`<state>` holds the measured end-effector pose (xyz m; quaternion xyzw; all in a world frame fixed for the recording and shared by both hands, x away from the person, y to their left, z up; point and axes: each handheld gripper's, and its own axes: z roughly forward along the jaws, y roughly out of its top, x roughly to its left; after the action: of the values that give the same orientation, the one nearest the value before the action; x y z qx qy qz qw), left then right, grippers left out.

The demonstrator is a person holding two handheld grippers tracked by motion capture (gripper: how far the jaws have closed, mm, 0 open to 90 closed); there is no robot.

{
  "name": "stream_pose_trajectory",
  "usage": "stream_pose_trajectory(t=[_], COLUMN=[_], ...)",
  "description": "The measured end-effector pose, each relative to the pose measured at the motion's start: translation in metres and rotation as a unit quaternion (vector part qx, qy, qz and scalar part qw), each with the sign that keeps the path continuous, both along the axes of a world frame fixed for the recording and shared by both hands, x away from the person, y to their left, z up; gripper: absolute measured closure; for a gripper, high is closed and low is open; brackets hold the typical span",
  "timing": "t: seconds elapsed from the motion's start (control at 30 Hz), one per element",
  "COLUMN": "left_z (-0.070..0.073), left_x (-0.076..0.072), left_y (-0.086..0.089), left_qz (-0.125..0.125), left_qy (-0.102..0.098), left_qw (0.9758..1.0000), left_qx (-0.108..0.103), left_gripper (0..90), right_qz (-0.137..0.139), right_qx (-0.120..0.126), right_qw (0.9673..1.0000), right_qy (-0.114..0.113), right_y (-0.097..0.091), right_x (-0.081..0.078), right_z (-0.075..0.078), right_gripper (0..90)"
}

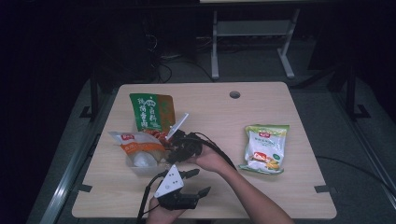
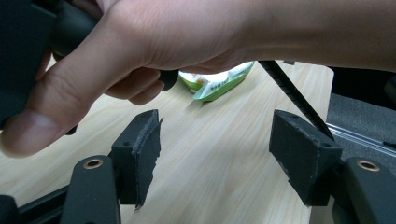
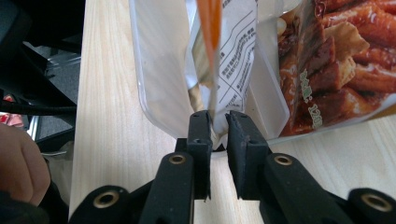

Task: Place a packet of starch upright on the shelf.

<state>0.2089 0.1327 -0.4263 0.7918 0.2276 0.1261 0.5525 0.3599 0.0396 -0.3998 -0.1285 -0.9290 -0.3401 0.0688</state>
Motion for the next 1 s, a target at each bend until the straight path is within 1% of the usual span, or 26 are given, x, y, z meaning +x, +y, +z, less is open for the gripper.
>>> stream_pose_trajectory(t=[0.1,0.23,0.33,0.37,0.43,0.5,0.53,0.57,0.63,0.67,0.7,0.73,0.77,0.8,0.87,0.9,0.93,0.97,1.0], left_z=[0.0,-0.001,-0.001,-0.002,-0.002,-0.003,-0.003,-0.004,-0.004,-0.005,-0.004,-0.004,-0.005,-0.004,-0.003,-0.002,-0.002,-0.001,0.0], left_x=[0.0,0.0,0.0,0.0,0.001,0.001,0.001,0.001,0.003,0.003,0.005,0.005,0.006,0.006,0.009,0.011,0.012,0.014,0.016], left_y=[0.0,-0.001,-0.002,-0.002,-0.003,-0.004,-0.004,-0.005,-0.006,-0.007,-0.008,-0.008,-0.01,-0.012,-0.014,-0.015,-0.017,-0.018,-0.02], left_qz=[0.0,-0.001,-0.002,-0.001,-0.006,-0.006,-0.006,-0.005,-0.008,-0.008,-0.012,-0.012,-0.011,-0.011,-0.016,-0.016,-0.018,-0.02,-0.02], left_qy=[0.0,0.002,0.006,0.01,0.01,0.013,0.014,0.015,0.014,0.017,0.017,0.017,0.019,0.022,0.021,0.022,0.022,0.02,0.023], left_qw=[1.0,1.0,1.0,0.9999,0.9999,0.9999,0.9998,0.9998,0.9998,0.9997,0.9995,0.9995,0.9996,0.9996,0.9994,0.9993,0.9993,0.9992,0.9991], left_qx=[0.001,0.001,0.002,0.001,0.008,0.009,0.009,0.008,0.014,0.014,0.022,0.022,0.016,0.013,0.022,0.024,0.025,0.03,0.029], left_gripper=[33.5,33.5,33.4,33.4,33.4,33.1,33.1,33.0,32.9,32.7,32.7,32.7,32.7,32.7,32.6,32.6,32.6,32.6,32.6], right_qz=[-0.009,-0.026,-0.045,-0.053,-0.066,-0.085,-0.096,-0.11,-0.129,-0.136,-0.142,-0.142,-0.159,-0.167,-0.188,-0.196,-0.206,-0.214,-0.224], right_qx=[0.007,0.019,0.026,0.028,0.033,0.038,0.041,0.044,0.047,0.047,0.049,0.049,0.045,0.041,0.043,0.043,0.046,0.048,0.046], right_qw=[0.9999,0.9994,0.9986,0.9981,0.9971,0.9955,0.9944,0.9929,0.9905,0.9895,0.9886,0.9886,0.9861,0.9849,0.9811,0.9796,0.9774,0.9755,0.9733], right_qy=[-0.001,-0.01,-0.014,-0.015,-0.016,-0.019,-0.017,-0.008,-0.01,-0.01,-0.013,-0.013,-0.018,-0.021,-0.016,-0.016,-0.013,-0.017,-0.017], right_y=[-0.006,-0.023,-0.041,-0.048,-0.063,-0.079,-0.088,-0.096,-0.113,-0.119,-0.127,-0.127,-0.145,-0.154,-0.17,-0.179,-0.187,-0.196,-0.204], right_x=[-0.001,0.0,0.001,0.0,0.0,-0.002,-0.003,-0.005,-0.008,-0.009,-0.011,-0.011,-0.015,-0.016,-0.019,-0.02,-0.02,-0.02,-0.021], right_z=[0.003,0.009,0.012,0.014,0.016,0.019,0.02,0.021,0.022,0.022,0.022,0.022,0.022,0.022,0.022,0.021,0.021,0.02,0.019], right_gripper=[73.2,67.5,64.1,63.3,61.2,58.8,57.8,57.2,55.3,54.5,53.3,53.3,50.8,49.5,46.3,45.9,45.1,44.1,42.6])
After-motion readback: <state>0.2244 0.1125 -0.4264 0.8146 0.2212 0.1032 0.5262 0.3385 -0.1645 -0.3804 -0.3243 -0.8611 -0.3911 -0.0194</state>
